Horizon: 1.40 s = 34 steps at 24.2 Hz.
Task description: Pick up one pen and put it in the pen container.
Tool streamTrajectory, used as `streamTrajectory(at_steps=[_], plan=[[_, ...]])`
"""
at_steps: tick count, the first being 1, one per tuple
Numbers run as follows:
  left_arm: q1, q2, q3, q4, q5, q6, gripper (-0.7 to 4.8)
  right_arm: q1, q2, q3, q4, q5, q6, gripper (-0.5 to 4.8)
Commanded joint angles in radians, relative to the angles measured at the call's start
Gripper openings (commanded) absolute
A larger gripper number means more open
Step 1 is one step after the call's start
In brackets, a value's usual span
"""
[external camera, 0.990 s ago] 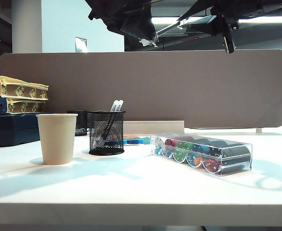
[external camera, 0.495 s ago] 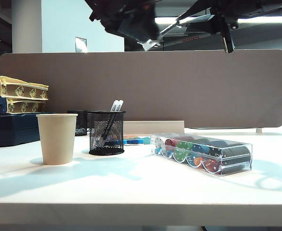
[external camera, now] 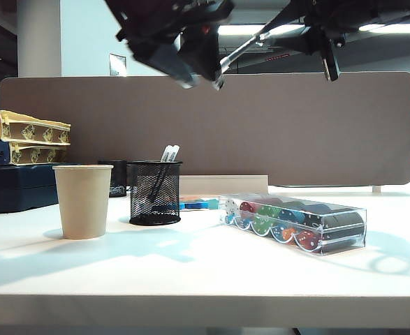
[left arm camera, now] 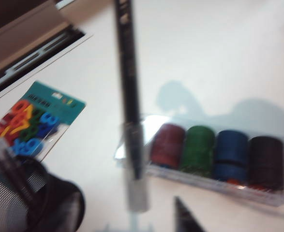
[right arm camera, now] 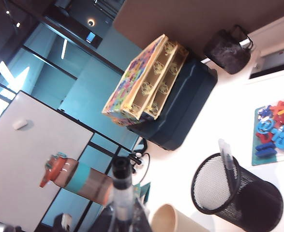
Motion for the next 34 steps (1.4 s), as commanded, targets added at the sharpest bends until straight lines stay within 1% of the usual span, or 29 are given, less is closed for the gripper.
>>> streamTrajectory(at_steps=[1,5,7,8,10,11,13,15,22,24,25,27,28,30,34], plan=[[0.03,-0.011,0.005,-0.003,-0.017,-0.004,2.47,0.003,0.018,0.039,0.023,-0.027,-0.021,0.17],[0.074,-0.039,0.005,-0.014,-0.016,-0.009,2.47,0.003,0.039,0.086,0.02,-0.039,-0.039,0.17],[0.114,-0.068,0.005,-0.031,-0.011,-0.012,2.47,0.003,0.063,0.131,0.008,-0.052,-0.056,0.17],[0.149,-0.088,0.005,-0.052,-0.008,-0.012,2.47,0.003,0.082,0.159,0.007,-0.065,-0.069,0.17],[0.174,-0.105,0.005,-0.083,-0.008,-0.013,2.47,0.003,0.105,0.188,0.001,-0.073,-0.073,0.17],[0.199,-0.12,0.004,-0.123,0.002,-0.015,2.47,0.003,0.131,0.219,-0.009,-0.087,-0.092,0.17],[0.224,-0.129,0.004,-0.158,0.019,-0.016,2.47,0.006,0.158,0.248,-0.022,-0.093,-0.115,0.17],[0.24,-0.13,0.004,-0.196,0.017,-0.015,2.47,0.017,0.204,0.291,-0.044,-0.109,-0.183,0.17],[0.242,-0.13,0.002,-0.204,0.013,-0.011,2.47,0.043,0.276,0.375,-0.109,-0.105,-0.356,0.17],[0.264,-0.13,0.002,-0.204,0.021,-0.01,2.47,0.053,0.293,0.395,-0.127,-0.096,-0.391,0.17],[0.289,-0.13,0.002,-0.204,0.037,-0.011,2.47,0.055,0.312,0.418,-0.15,-0.089,-0.411,0.17],[0.324,-0.13,0.002,-0.203,0.038,-0.01,2.47,0.065,0.336,0.447,-0.172,-0.08,-0.441,0.17],[0.357,-0.13,0.002,-0.205,0.059,-0.003,2.47,0.066,0.348,0.46,-0.171,-0.074,-0.448,0.17],[0.391,-0.129,0.002,-0.211,0.082,-0.003,2.47,0.066,0.369,0.489,-0.192,-0.071,-0.467,0.17],[0.427,-0.129,0.002,-0.216,0.082,0.004,2.47,0.066,0.418,0.569,-0.265,-0.066,-0.517,0.17]])
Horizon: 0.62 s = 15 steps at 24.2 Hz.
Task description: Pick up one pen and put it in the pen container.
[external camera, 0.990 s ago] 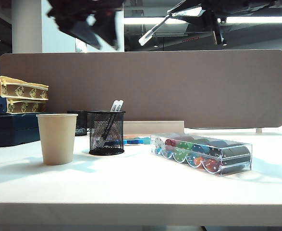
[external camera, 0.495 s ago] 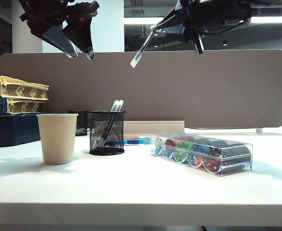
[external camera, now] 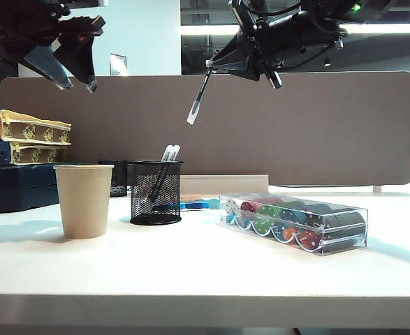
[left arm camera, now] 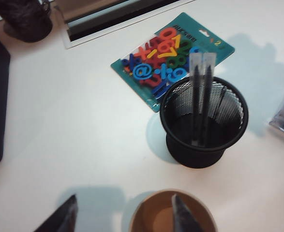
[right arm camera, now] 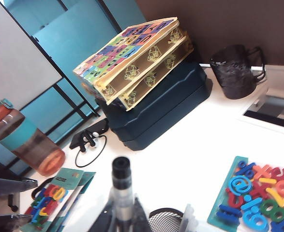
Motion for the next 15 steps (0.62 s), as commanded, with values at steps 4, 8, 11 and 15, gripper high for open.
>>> streamTrajectory(at_steps=[4,8,11,15], plan=[[0.011,-0.003,0.002,-0.002,0.005,0.019,2.47,0.001,0.052,0.096,-0.034,0.007,-0.04,0.17],[0.011,-0.003,0.002,-0.002,0.005,0.019,2.47,0.001,0.064,0.123,-0.034,0.033,-0.05,0.17],[0.011,-0.003,0.002,-0.002,0.005,0.025,2.47,0.0,0.064,0.124,-0.035,0.048,-0.066,0.17],[0.011,-0.003,0.002,-0.002,0.005,0.025,2.47,0.001,0.064,0.124,-0.036,0.064,-0.1,0.17]])
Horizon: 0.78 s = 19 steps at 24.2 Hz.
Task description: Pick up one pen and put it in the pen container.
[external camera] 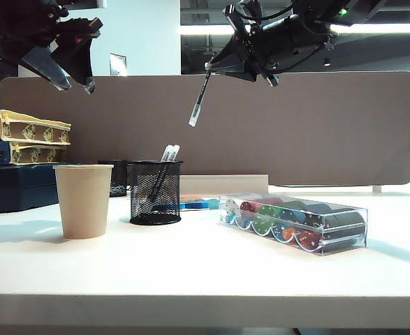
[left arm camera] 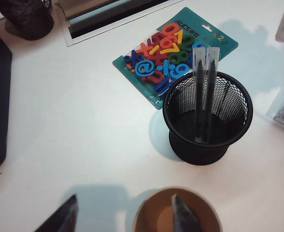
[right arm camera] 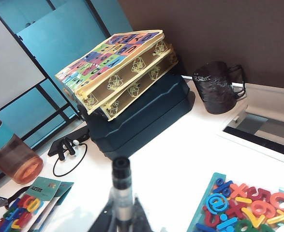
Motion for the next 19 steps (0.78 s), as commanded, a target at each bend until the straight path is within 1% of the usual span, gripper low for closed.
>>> streamTrajectory(at_steps=[1,5,10,11,15,19], plan=[[0.002,-0.003,0.002,0.006,0.004,0.004,2.47,0.001,-0.005,0.006,0.01,0.03,-0.048,0.18],[0.002,-0.003,0.002,0.006,0.004,0.004,2.47,-0.003,-0.006,0.019,0.0,0.079,-0.102,0.17],[0.002,-0.003,0.002,0.006,0.004,0.003,2.47,0.0,-0.005,0.087,-0.089,0.133,-0.246,0.17],[0.002,-0.003,0.002,0.006,0.005,0.003,2.47,0.002,-0.006,0.113,-0.11,0.154,-0.29,0.18],[0.002,-0.003,0.002,0.006,0.004,0.003,2.47,0.008,-0.004,0.149,-0.124,0.176,-0.339,0.18],[0.002,-0.003,0.002,0.006,0.004,0.003,2.47,0.036,-0.004,0.155,-0.159,0.192,-0.424,0.18]])
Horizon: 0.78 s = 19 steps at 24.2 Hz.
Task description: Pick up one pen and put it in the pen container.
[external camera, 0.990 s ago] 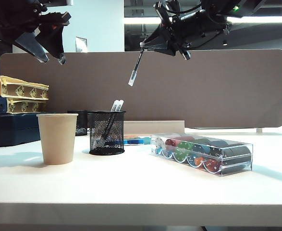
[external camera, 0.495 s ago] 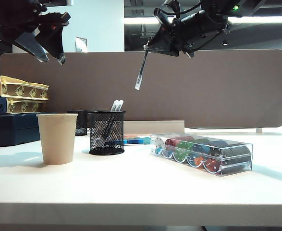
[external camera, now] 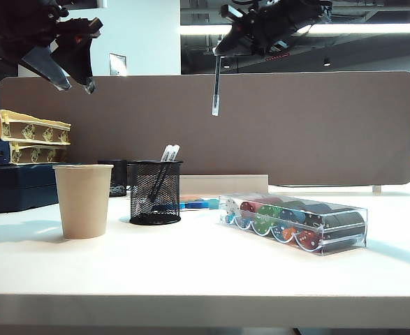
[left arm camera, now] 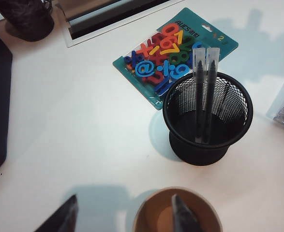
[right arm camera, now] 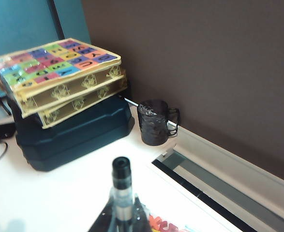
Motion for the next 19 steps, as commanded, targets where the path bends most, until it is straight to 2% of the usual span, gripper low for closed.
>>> streamTrajectory(at_steps=[1,19], plan=[[0.002,-0.003,0.002,0.006,0.004,0.0,2.47,0.034,-0.004,0.007,-0.022,0.014,-0.079,0.18],[0.002,-0.003,0.002,0.005,-0.022,0.004,2.47,0.204,0.069,0.008,-0.052,0.022,-0.088,0.18]])
